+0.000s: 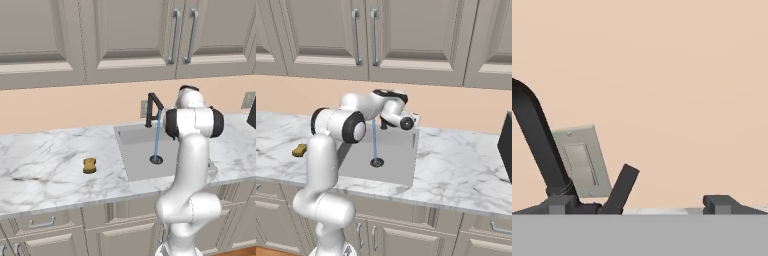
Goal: Soak the sponge with water for a few seconds and then drop it inside the sink.
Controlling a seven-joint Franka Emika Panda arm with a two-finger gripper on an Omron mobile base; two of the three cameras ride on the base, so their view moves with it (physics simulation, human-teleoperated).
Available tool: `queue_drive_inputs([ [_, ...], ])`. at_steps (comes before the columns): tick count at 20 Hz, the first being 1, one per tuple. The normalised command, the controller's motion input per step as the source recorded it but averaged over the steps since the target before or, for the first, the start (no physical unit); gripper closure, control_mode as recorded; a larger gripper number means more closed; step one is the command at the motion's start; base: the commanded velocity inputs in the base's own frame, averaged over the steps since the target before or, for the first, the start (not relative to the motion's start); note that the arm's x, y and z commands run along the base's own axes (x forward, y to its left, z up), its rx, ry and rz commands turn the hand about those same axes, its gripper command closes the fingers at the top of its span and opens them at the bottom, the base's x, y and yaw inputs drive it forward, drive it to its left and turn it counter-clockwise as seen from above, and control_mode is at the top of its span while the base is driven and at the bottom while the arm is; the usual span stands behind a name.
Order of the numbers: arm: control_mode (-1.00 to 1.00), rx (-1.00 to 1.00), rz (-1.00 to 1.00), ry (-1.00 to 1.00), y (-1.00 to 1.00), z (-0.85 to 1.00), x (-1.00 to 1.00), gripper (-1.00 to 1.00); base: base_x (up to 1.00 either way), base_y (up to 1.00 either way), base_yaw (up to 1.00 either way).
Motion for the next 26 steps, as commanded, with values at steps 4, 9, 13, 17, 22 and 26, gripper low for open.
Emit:
queue_drive_inputs([
  [4,-1.00,0.00,-0.11,0.00,-0.27,0.14,-0.29,-1.00,0.00,0.00,0.00],
  [9,-1.00,0.00,-0.09,0.02,-0.21,0.22,-0.37,-1.00,0.00,0.00,0.00],
  [13,-1.00,0.00,-0.04,0.06,-0.04,0.29,-0.61,-1.00,0.00,0.00,0.00],
  [17,-1.00,0.00,-0.05,0.09,-0.10,0.38,-0.69,-1.00,0.00,0.00,0.00],
  [22,-1.00,0.00,-0.08,0.06,-0.12,0.48,-0.78,-1.00,0.00,0.00,0.00],
  [26,-1.00,0.00,-0.05,0.04,-0.18,0.60,-0.70,-1.00,0.00,0.00,0.00],
])
